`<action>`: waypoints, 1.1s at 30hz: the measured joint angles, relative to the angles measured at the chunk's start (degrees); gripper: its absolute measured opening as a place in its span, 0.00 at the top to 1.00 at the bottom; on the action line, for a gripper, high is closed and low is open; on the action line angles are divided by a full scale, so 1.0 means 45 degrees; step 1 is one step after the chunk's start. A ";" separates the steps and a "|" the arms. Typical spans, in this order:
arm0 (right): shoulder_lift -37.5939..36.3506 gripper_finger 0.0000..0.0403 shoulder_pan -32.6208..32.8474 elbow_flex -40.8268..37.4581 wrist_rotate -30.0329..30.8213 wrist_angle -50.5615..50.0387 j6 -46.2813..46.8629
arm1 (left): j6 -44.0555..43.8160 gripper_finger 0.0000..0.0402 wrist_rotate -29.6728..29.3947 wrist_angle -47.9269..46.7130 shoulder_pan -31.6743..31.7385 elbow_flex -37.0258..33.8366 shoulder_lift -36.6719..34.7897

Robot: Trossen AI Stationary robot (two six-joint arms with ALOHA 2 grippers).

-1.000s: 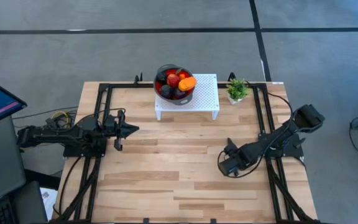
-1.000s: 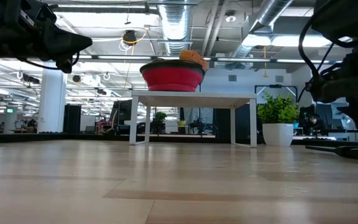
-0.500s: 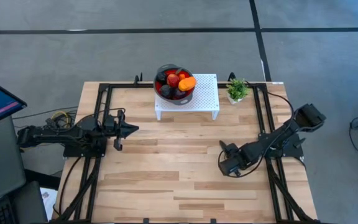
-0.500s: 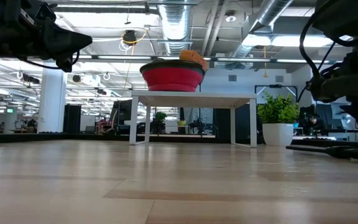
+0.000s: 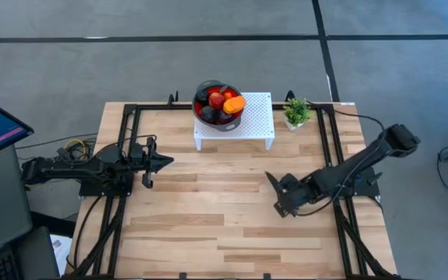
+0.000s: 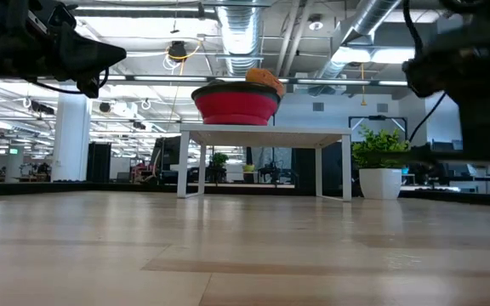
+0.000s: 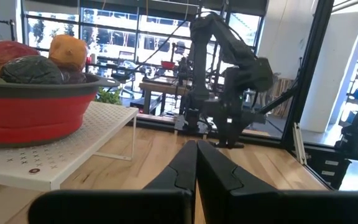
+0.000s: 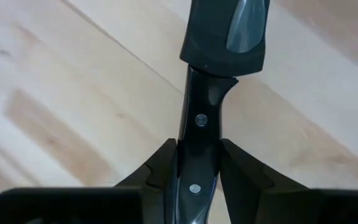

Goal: Pick & Place Fruit
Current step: Put the knife on the right side of the shelf

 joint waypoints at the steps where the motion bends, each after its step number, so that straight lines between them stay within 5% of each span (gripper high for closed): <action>1: -0.0176 0.78 -0.0143 0.0108 0.0013 -0.0031 -0.0320 | 0.0003 1.00 -0.0002 0.0003 0.0005 0.0000 0.0000; 18: -0.1494 0.78 -0.5040 0.3683 0.0051 -0.1091 -0.7605 | 0.0003 1.00 -0.0003 0.0078 0.0005 0.0000 0.0000; 27: -0.0505 0.78 -0.8481 0.5392 -0.0135 -0.2648 -0.8908 | 0.0001 1.00 0.0002 0.0078 0.0002 0.0000 0.0005; 33: 0.0335 0.78 -1.0469 0.6146 -0.1433 -0.2691 -0.9564 | 0.0000 0.99 -0.0003 0.0080 0.0000 0.0000 0.0005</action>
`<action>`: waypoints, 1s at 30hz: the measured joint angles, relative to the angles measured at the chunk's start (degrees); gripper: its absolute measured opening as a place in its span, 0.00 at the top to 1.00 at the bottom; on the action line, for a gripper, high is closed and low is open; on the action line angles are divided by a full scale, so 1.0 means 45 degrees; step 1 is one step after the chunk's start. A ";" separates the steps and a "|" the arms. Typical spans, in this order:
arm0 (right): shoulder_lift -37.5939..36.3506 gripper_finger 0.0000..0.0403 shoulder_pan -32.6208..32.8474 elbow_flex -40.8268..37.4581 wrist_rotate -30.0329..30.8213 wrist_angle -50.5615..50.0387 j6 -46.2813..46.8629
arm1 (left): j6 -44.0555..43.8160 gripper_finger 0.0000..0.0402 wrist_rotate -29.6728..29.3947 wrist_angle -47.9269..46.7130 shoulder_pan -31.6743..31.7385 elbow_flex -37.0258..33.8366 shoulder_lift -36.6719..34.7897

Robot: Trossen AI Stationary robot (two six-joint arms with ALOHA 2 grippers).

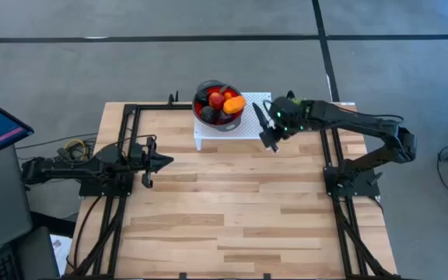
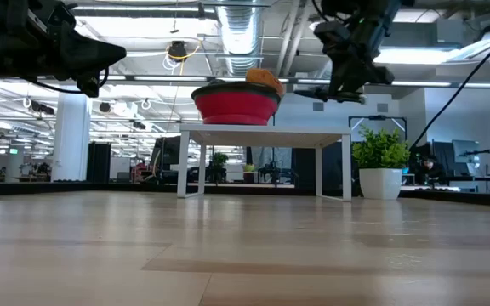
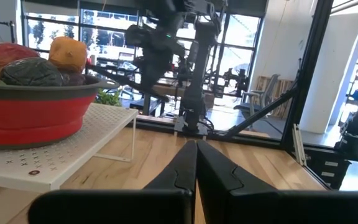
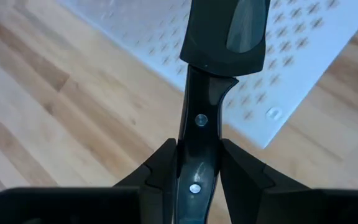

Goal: Pick & Place Fruit
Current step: Put the knife on the right side of the shelf

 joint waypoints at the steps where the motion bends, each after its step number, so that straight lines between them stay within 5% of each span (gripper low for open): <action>1: 0.0213 0.78 -0.0281 0.0187 -0.0127 0.0039 -0.0118 | 0.0003 0.99 0.0001 -0.0003 0.0004 -0.0001 0.0000; 12: 0.2863 0.78 -0.2587 0.2274 -0.2445 -0.0043 -0.0600 | 0.0003 1.00 0.0001 0.0017 0.0000 -0.0003 0.0000; 30: 0.5649 0.75 -0.3197 0.4460 -0.2722 -0.1597 -0.1123 | 0.0001 1.00 0.0002 0.0092 0.0000 -0.0003 0.0000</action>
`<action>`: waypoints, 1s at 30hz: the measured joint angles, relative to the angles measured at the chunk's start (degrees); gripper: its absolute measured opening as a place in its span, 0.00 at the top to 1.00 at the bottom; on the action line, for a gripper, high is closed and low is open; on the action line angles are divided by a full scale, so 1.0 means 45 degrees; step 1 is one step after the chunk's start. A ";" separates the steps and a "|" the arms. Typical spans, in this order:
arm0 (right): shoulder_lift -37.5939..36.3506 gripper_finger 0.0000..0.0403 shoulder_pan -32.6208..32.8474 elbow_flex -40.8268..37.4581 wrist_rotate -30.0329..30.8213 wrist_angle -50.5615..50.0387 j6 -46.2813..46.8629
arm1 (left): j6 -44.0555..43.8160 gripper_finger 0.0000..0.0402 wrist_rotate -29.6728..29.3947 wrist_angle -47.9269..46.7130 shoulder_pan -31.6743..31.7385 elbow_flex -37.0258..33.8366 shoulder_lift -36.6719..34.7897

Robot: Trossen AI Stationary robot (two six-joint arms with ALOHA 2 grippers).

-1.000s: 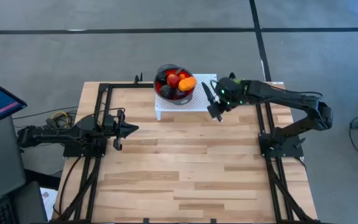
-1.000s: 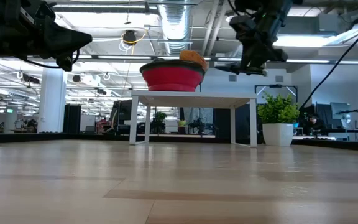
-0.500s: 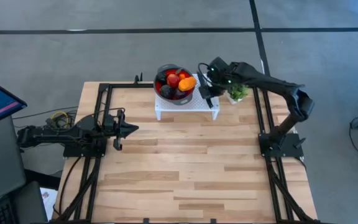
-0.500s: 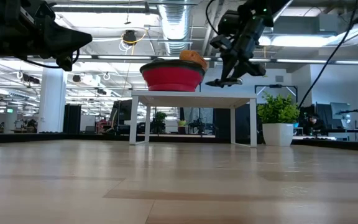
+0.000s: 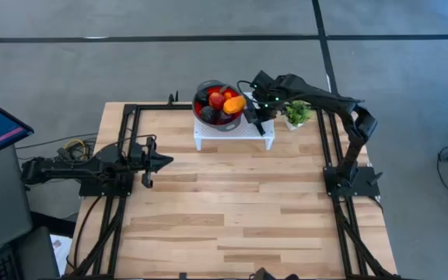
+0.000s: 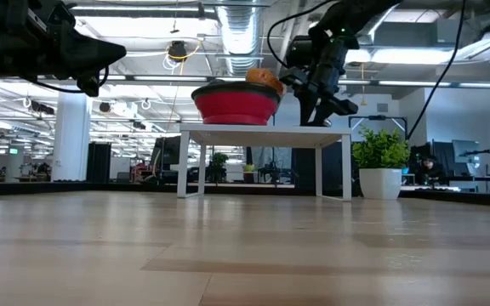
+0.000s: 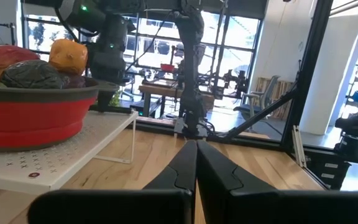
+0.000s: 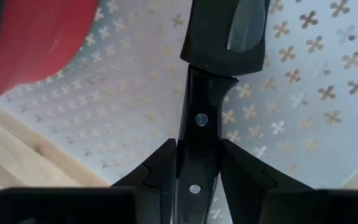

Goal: Pick & Place Fruit
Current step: Put the knife on the right side of the shelf, then return to Home Position

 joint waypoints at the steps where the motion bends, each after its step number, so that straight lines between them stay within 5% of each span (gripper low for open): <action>1: 0.0065 0.75 -0.0003 0.0003 -0.0013 -0.0012 -0.0008 | -0.0001 1.00 -0.0001 0.0000 0.0000 -0.0001 0.0000; 20: 0.0122 0.53 -0.0170 0.0150 -0.0070 -0.0001 -0.0455 | 0.0002 1.00 -0.0002 0.0046 0.0000 -0.0002 0.0000; 30: 0.0149 0.50 -0.0114 0.2549 0.0209 -0.1308 -0.1477 | 0.0002 1.00 -0.0002 0.0105 0.0003 -0.0002 0.0000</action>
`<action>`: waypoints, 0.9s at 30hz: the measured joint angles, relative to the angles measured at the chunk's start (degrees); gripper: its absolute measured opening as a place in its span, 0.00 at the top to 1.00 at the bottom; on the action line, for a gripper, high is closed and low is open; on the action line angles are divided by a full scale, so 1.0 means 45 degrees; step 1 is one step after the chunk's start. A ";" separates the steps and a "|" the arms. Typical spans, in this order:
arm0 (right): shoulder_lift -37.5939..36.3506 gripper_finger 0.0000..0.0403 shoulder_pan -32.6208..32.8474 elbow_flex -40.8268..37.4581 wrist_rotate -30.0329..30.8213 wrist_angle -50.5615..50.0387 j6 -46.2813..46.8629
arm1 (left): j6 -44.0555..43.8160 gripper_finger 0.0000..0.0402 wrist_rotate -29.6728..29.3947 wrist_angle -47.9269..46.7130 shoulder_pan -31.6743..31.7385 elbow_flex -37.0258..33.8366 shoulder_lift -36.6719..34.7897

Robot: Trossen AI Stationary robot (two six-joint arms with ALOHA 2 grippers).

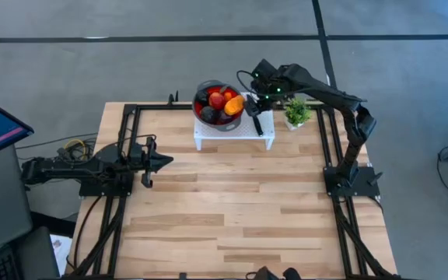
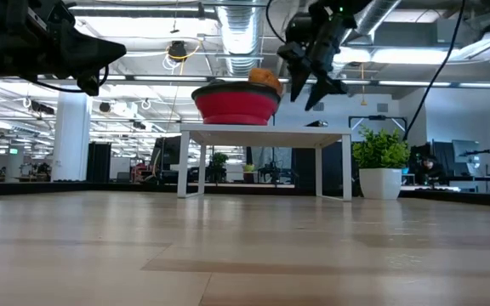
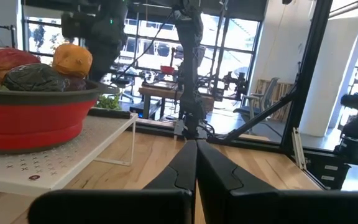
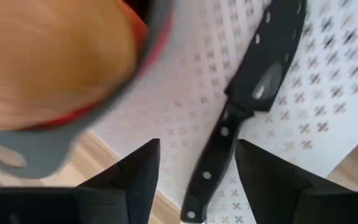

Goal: Pick & Place Fruit
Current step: Return to Home Position

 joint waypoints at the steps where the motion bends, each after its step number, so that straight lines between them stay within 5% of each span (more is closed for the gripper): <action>1: -0.0004 0.51 0.0073 0.0311 0.0149 -0.0139 -0.0022 | -0.0005 1.00 0.0000 0.0005 0.0000 0.0000 0.0000; 8: -0.0091 0.65 0.0846 0.2264 0.1829 -0.1694 -0.1215 | 0.0000 1.00 0.0005 0.0024 -0.0003 0.0000 0.0000; 16: -0.1822 0.92 0.3094 0.1751 0.4537 -0.1710 -0.1665 | 0.0000 1.00 0.0000 0.0092 -0.0003 0.0000 -0.0005; 23: -0.4554 0.97 0.5375 -0.1830 0.5165 0.1195 -0.2302 | -0.0001 1.00 0.0001 0.0119 -0.0003 0.0000 0.0000; 27: -0.6541 1.00 0.6128 -0.4878 0.3972 0.3878 -0.4012 | -0.0002 1.00 0.0000 0.0194 -0.0003 0.0000 0.0000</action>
